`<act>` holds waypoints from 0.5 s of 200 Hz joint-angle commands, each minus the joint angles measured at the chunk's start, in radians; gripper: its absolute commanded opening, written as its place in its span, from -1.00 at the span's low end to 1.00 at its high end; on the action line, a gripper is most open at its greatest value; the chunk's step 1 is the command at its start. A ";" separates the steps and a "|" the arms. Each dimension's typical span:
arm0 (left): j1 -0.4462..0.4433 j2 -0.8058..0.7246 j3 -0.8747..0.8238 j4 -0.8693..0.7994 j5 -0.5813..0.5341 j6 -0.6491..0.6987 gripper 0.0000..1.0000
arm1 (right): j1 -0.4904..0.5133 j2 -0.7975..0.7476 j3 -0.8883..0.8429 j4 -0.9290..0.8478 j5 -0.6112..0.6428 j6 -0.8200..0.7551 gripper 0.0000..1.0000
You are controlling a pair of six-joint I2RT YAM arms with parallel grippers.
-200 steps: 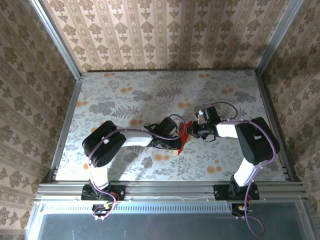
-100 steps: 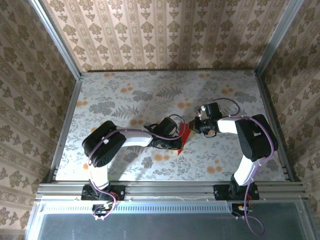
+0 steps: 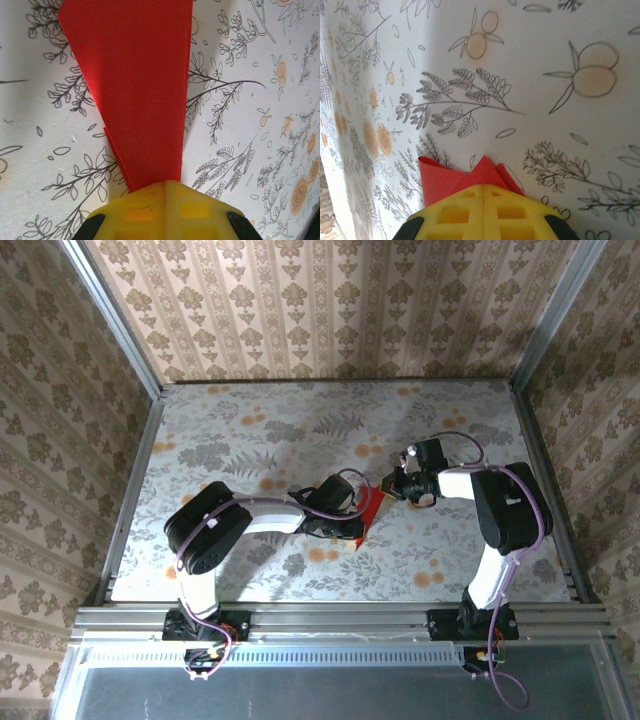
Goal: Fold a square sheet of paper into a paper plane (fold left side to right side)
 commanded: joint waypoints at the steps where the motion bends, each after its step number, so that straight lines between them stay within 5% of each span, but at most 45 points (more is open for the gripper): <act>1: -0.009 0.071 -0.078 -0.229 -0.081 0.019 -1.00 | -0.040 0.017 0.047 -0.019 0.052 -0.032 -0.97; 61: -0.009 0.038 -0.066 -0.195 -0.079 0.039 -1.00 | -0.023 -0.159 0.045 -0.114 0.041 -0.033 -0.97; 100: -0.006 0.022 -0.045 -0.185 -0.076 0.051 -1.00 | 0.099 -0.289 -0.087 -0.110 0.056 0.026 -0.96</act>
